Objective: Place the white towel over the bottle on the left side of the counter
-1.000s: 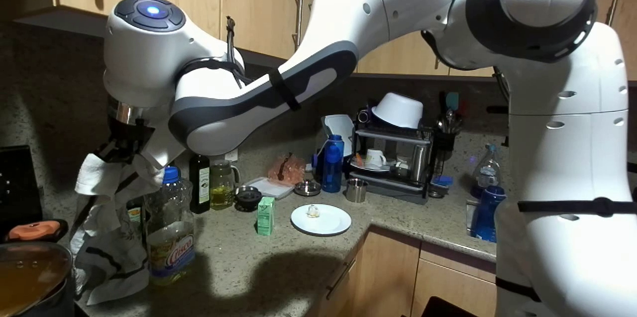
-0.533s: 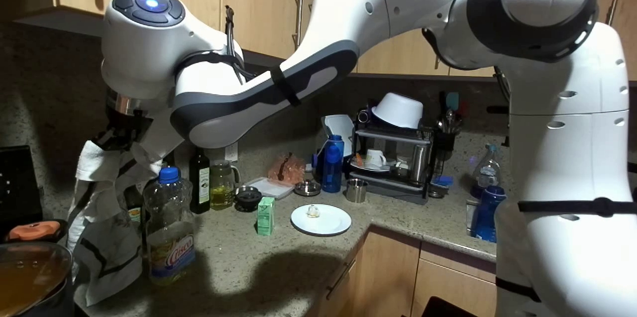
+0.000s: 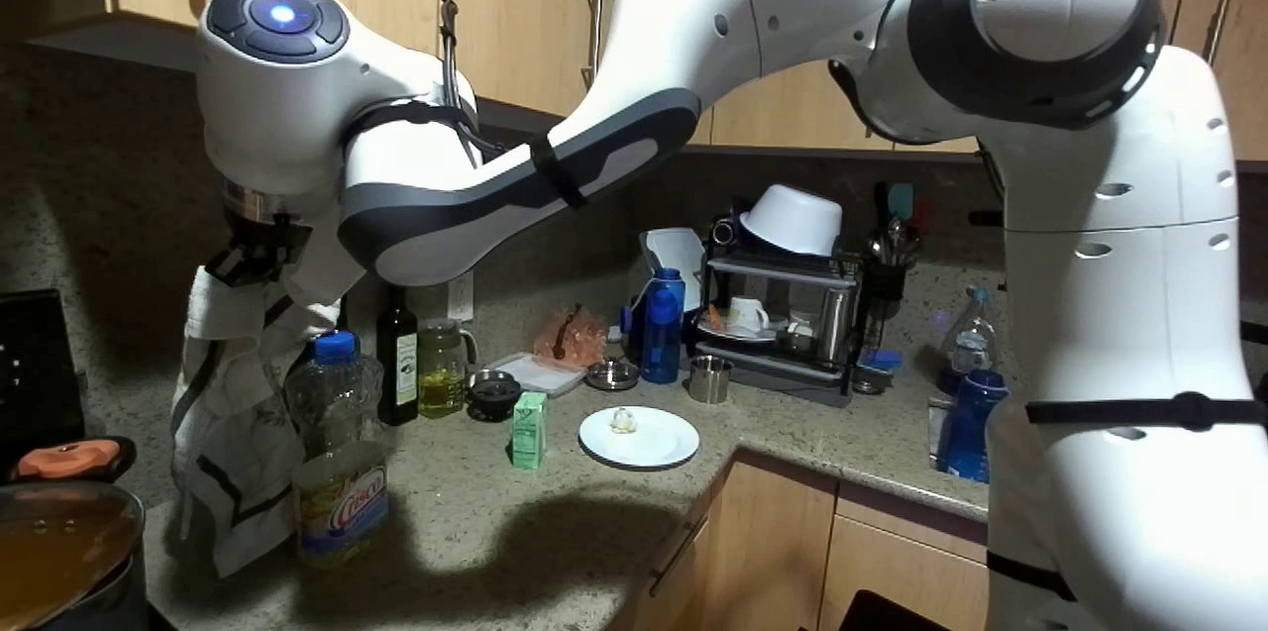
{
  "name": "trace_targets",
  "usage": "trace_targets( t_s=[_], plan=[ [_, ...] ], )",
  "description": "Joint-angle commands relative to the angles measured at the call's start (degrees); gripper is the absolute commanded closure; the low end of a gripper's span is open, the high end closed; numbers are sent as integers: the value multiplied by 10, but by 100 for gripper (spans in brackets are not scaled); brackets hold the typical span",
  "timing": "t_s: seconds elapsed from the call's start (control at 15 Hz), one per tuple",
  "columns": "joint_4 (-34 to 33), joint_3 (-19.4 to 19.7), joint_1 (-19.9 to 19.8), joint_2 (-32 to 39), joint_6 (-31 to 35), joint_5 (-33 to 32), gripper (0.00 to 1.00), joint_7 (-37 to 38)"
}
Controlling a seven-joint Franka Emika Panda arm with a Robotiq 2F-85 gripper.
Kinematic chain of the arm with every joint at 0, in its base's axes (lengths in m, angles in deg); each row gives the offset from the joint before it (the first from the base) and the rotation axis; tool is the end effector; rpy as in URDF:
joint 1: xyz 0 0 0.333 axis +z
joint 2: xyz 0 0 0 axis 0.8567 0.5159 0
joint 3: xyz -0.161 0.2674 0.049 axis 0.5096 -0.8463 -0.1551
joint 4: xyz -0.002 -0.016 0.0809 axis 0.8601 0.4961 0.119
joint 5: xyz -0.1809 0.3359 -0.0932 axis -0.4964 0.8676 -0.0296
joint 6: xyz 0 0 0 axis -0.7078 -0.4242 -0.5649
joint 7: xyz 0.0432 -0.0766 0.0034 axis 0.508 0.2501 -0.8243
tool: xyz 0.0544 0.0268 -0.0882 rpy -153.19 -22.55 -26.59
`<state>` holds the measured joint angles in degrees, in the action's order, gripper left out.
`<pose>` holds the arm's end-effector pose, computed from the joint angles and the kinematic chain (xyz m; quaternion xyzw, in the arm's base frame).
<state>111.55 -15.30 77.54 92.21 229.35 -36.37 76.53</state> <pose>0.5889 0.2908 0.5085 0.8545 0.2271 0.4006 0.2403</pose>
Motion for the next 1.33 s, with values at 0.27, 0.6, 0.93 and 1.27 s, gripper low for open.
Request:
trace_targets(
  t_s=[0.27, 0.6, 0.93, 1.27],
  plan=[
    [-50, -1, -3, 21, -57, -42, 96, 22],
    [-22, -5, -9, -4, -69, -40, 95, 24],
    [18, -10, -9, -45, -80, -40, 95, 34],
    [66, -26, -10, -98, -94, -25, 95, 34]
  ],
)
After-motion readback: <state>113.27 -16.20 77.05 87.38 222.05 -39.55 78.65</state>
